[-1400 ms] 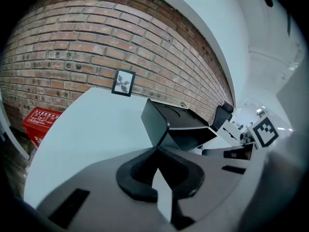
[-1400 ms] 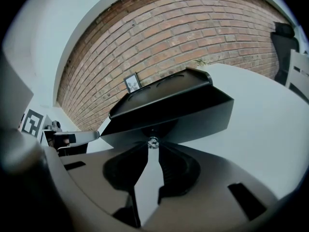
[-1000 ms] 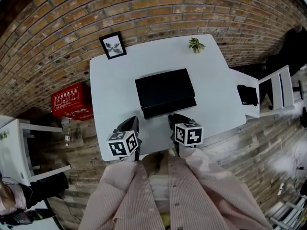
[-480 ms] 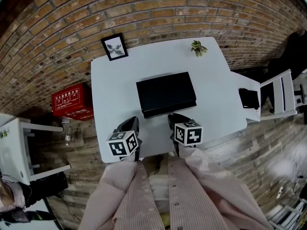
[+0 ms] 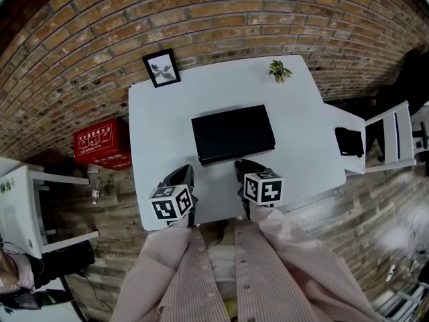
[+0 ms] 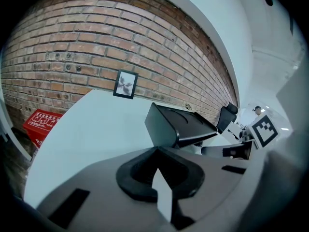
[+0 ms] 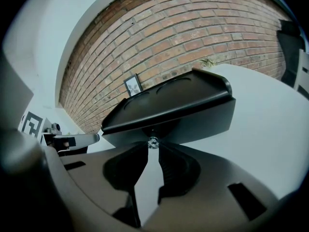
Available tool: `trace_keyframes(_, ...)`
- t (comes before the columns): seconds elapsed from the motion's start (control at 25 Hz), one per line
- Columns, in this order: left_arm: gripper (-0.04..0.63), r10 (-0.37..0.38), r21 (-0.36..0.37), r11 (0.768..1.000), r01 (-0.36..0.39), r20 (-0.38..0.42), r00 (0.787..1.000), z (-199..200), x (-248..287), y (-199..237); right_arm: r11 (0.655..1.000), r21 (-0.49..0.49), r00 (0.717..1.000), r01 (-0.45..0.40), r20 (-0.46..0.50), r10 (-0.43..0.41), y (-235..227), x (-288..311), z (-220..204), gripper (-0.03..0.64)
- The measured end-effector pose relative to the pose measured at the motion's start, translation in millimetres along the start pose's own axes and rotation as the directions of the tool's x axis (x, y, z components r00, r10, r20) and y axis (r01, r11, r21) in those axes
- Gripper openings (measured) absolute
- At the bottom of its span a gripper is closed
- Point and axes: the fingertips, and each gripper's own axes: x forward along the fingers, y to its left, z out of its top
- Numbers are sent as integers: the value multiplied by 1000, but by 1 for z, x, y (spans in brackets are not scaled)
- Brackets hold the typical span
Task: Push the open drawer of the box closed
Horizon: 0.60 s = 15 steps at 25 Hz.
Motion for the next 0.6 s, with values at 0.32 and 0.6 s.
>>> trace_keyframes(0.32,-5,7,-2,1000,-7,3,1000,3,3,2,1000,0,1000,-7,-2,7,0,4,4,73)
trace_keyframes(0.6,-5,10,-3,1000,-10,2,1000,5,6,4,1000,2,1000,-16,-1,16,0,7,5,72)
